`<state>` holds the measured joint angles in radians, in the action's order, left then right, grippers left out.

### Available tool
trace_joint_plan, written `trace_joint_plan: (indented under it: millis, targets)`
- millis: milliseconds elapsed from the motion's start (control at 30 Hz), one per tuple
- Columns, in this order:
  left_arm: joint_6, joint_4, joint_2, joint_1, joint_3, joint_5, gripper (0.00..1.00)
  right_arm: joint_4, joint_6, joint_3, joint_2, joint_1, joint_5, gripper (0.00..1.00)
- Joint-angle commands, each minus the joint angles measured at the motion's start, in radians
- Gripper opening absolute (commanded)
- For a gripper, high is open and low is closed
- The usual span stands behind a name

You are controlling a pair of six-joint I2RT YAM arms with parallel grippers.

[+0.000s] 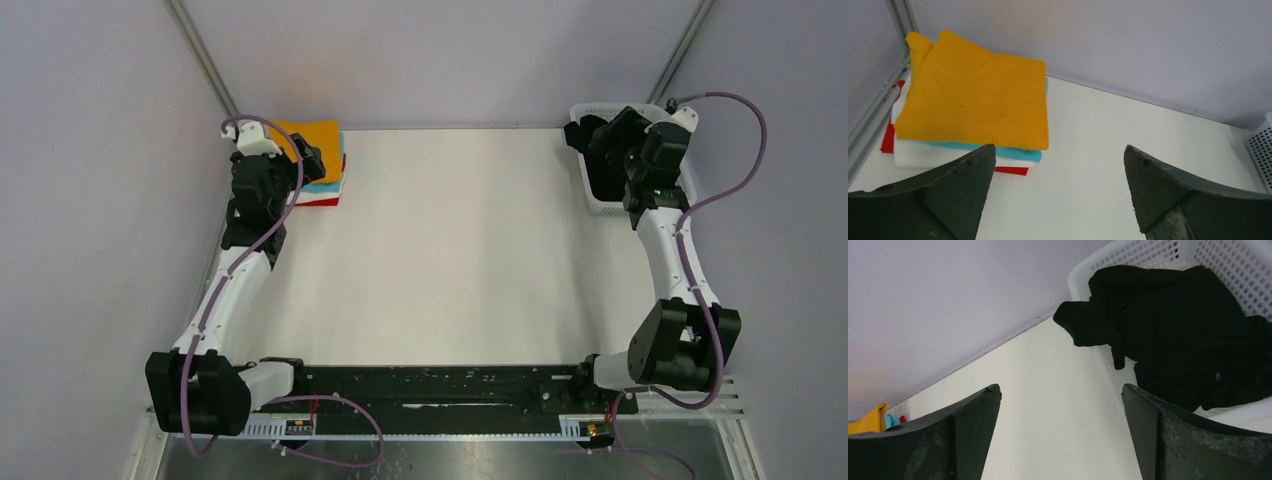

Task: Fold and stack the t-shirts
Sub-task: Grab crumpled tshirt from bin with the right arm

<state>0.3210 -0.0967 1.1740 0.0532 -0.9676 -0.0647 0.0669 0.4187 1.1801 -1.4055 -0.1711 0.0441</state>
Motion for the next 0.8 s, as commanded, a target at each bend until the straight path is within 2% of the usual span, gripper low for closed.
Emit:
trace_joint_plan:
  millis: [0,167,333,433,600,767]
  targets:
    - [-0.019,0.002,-0.027,-0.001,0.021,-0.079,0.99,-0.035,-0.064,0.016,0.012,-0.003,-0.093,0.99]
    - [-0.003,0.008,0.006,-0.001,-0.007,-0.067,0.99,-0.157,0.028,0.172,-0.146,-0.004,-0.161,0.99]
    - [0.008,0.040,0.057,-0.002,-0.054,-0.077,0.99,-0.360,0.229,0.451,-0.370,-0.009,-0.296,0.99]
    - [0.017,0.054,0.085,-0.001,-0.091,-0.090,0.99,-0.461,0.364,0.610,-0.512,-0.016,-0.308,1.00]
    - [0.026,0.090,0.128,-0.001,-0.145,-0.106,0.99,-0.523,0.577,0.710,-0.656,-0.016,-0.345,0.99]
    - [0.041,0.123,0.164,-0.001,-0.178,-0.125,0.99,-0.577,0.676,0.833,-0.801,-0.016,-0.354,0.99]
